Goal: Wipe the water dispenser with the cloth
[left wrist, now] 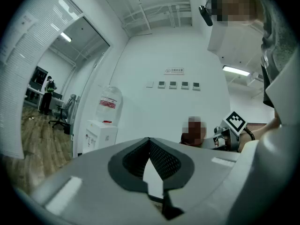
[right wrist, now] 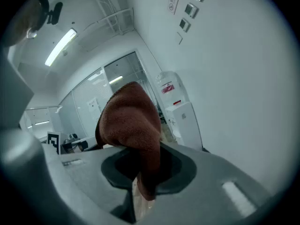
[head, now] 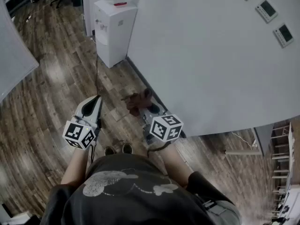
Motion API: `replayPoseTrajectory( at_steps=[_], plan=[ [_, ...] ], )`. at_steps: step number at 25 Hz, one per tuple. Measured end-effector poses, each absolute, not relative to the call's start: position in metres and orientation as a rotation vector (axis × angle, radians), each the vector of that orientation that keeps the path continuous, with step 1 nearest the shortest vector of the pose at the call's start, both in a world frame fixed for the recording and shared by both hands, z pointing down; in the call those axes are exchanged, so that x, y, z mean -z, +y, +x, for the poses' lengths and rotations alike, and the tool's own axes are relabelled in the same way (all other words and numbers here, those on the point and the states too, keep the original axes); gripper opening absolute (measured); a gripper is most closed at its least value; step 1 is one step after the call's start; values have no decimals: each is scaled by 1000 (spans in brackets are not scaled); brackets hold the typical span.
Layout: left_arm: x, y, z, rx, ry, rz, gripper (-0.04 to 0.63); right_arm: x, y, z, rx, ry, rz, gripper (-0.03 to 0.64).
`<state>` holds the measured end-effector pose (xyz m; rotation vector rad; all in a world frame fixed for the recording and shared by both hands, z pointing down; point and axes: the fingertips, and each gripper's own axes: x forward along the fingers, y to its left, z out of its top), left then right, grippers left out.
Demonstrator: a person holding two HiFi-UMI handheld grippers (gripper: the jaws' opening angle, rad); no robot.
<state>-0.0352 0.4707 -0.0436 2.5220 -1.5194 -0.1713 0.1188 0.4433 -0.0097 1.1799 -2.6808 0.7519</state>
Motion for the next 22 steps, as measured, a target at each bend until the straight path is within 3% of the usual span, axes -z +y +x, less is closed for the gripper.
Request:
replayPoseTrajectory(
  at_steps=[22],
  plan=[
    [33,485,-47,165,-1406,2551,6,1,441,106,-774,-2642,1296,55]
  ],
)
